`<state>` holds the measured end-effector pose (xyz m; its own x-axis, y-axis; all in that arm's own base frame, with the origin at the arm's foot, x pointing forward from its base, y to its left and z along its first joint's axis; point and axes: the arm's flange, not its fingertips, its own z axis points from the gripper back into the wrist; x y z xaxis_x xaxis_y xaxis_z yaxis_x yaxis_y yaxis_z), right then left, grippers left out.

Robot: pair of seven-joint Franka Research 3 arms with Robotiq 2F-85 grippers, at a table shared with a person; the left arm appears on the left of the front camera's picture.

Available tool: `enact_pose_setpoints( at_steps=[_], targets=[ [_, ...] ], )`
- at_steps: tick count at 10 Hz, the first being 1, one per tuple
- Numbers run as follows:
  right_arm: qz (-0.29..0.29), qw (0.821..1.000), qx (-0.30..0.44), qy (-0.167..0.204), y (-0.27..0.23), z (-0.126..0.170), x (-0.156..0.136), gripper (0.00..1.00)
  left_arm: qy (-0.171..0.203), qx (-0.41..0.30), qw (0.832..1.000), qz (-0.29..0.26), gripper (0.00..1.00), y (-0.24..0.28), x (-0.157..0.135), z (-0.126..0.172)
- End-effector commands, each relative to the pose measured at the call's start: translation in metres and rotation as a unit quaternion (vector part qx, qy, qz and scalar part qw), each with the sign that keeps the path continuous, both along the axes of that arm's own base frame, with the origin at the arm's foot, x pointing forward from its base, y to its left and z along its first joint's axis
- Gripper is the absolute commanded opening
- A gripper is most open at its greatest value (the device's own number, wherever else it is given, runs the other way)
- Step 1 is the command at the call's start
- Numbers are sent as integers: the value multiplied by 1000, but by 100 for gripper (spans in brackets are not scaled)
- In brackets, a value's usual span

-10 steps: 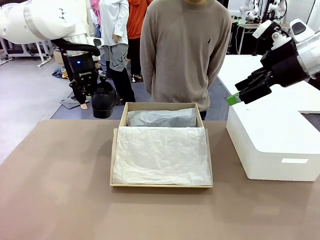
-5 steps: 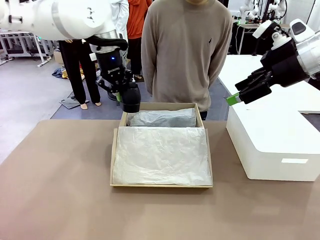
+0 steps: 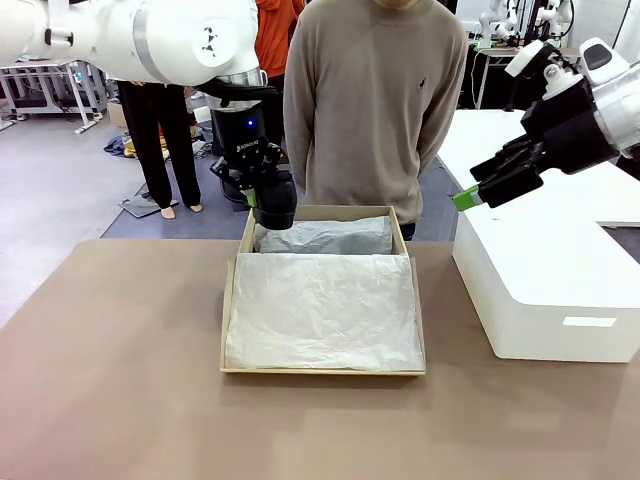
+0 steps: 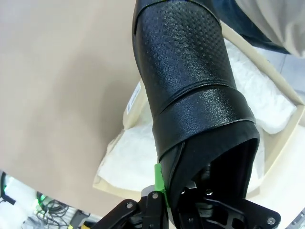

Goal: Pack the shoes into the box.
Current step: Place the other shoe of the Shoes into the Shoes Box.

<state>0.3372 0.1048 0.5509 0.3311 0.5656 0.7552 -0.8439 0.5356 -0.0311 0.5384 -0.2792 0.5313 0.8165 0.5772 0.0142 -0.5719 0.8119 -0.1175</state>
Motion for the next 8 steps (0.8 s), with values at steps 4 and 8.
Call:
enact_pose_setpoints(
  at_steps=[4, 8],
  targets=[
    [6, 1000, 8, -1, 0, -1, 2, 100, 0, 0, 1000, 4, 0, 5, 3, 0],
    [6, 1000, 8, -1, 0, -1, 2, 100, -11, 30, 984, 178, 0, -49, -7, 11]
  ],
)
